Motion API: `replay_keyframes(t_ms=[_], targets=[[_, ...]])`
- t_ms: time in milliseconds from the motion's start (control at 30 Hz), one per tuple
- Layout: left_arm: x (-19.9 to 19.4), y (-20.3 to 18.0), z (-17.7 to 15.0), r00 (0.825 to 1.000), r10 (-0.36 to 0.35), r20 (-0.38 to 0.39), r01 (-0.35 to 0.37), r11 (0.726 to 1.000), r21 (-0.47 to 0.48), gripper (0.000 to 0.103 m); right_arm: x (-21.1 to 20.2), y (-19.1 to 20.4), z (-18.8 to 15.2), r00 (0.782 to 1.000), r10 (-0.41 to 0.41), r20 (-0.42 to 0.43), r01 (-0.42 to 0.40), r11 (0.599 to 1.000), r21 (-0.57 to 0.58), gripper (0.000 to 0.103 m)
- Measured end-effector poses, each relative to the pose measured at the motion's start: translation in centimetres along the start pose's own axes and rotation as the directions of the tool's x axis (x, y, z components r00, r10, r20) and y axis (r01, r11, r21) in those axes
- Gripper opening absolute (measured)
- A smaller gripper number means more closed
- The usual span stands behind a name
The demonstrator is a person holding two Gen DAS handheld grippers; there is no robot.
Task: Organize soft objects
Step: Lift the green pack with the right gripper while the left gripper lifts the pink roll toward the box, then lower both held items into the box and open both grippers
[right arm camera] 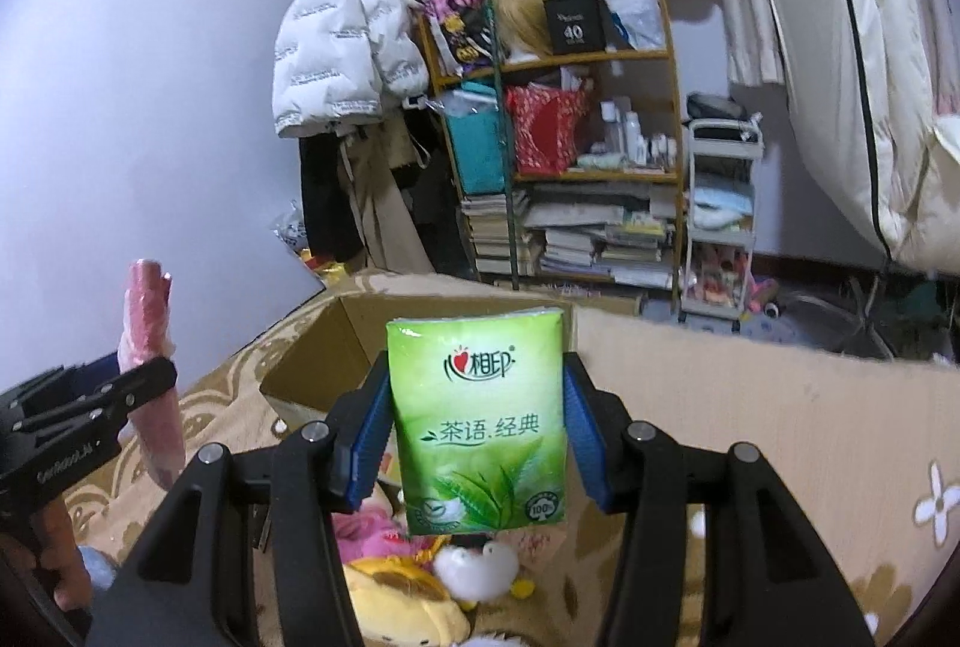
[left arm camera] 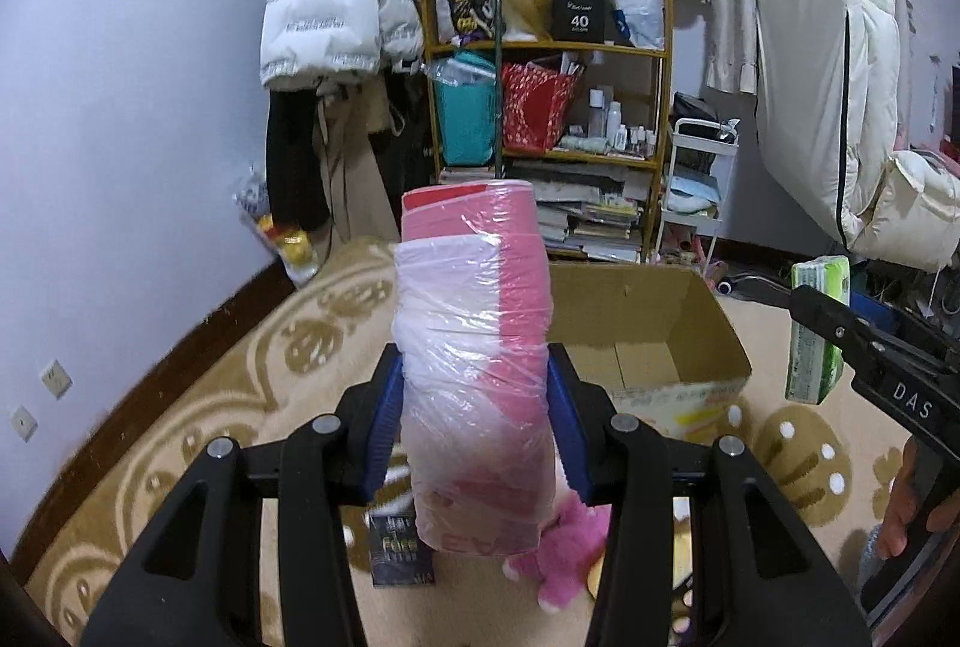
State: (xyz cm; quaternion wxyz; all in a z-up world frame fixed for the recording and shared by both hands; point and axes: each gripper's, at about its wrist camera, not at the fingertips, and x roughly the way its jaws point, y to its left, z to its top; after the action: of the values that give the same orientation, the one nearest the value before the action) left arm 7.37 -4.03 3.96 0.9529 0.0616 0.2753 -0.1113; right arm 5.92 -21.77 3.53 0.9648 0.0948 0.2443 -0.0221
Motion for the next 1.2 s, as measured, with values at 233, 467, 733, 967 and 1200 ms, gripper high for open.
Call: replay_keyframes(t_ms=[233, 467, 733, 967, 1200], targets=[[1.8, -0.3, 2.3, 1.000, 0.005, 0.031, -0.006, 1.000, 0.029, 0.044, 1.6, 0.7, 0.8, 1.000, 0.019, 0.006, -0.019, 0.999, -0.042, 0.056], [4.2, -0.3, 4.0, 0.999, -0.001, 0.045, -0.001, 1.000, 0.029, 0.044, 3.3, 0.6, 1.0, 0.999, 0.040, 0.004, -0.040, 0.998, -0.052, 0.056], [6.7, -0.5, 5.1, 0.999, -0.017, 0.040, 0.016, 1.000, 0.022, 0.044, 5.4, -0.5, 1.7, 0.998, 0.063, 0.006, -0.063, 0.997, -0.033, 0.056], [8.5, -0.5, 4.7, 0.999, -0.031, 0.009, 0.031, 0.999, 0.028, 0.044, 7.6, -0.8, 2.7, 0.997, 0.070, 0.010, -0.070, 0.997, -0.014, 0.056], [10.9, -0.5, 4.2, 0.997, -0.057, -0.044, 0.058, 0.998, 0.012, 0.044, 9.5, -1.5, 2.2, 0.995, 0.097, -0.019, -0.097, 0.995, 0.017, 0.056]])
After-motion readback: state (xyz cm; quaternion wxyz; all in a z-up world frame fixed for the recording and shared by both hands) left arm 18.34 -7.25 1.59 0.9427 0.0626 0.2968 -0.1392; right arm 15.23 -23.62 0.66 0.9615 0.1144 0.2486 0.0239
